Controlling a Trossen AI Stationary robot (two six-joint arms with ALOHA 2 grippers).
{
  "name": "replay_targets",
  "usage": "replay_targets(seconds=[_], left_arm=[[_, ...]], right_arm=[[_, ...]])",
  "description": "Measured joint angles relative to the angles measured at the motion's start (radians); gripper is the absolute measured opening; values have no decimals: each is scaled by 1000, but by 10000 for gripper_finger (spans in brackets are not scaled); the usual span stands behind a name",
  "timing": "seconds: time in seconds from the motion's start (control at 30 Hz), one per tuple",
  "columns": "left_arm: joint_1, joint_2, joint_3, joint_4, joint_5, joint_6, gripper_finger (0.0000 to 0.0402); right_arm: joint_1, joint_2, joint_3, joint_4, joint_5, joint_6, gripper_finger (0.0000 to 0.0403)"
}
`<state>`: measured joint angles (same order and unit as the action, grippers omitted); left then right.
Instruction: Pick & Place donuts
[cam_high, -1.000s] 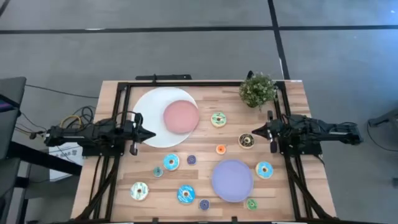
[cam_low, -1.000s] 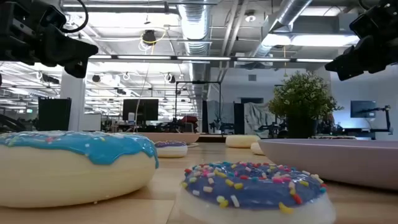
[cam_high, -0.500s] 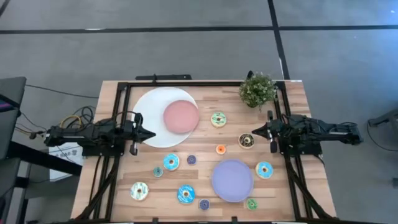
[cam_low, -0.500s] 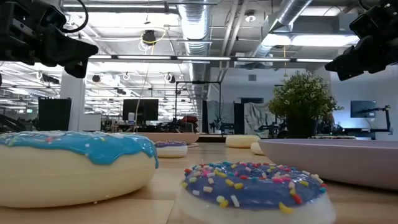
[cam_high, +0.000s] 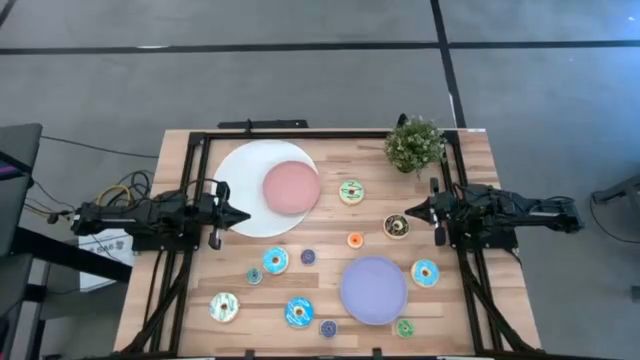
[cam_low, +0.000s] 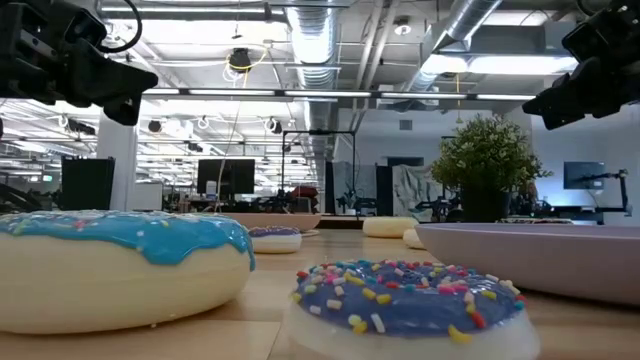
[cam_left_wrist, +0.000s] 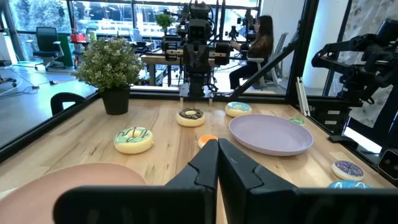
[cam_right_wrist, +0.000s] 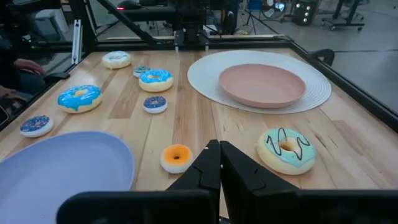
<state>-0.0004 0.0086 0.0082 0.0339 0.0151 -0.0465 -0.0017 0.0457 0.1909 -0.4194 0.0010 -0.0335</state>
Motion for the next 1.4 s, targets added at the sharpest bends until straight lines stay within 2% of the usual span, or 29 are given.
replay_targets(seconds=[1.07, 1.4], left_arm=[[0, 0, 0, 0, 0, 0, 0], [0, 0, 0, 0, -1, 40, 0]], right_arm=[[0, 0, 0, 0, 0, 0, 0], [0, 0, 0, 0, 0, 0, 0]])
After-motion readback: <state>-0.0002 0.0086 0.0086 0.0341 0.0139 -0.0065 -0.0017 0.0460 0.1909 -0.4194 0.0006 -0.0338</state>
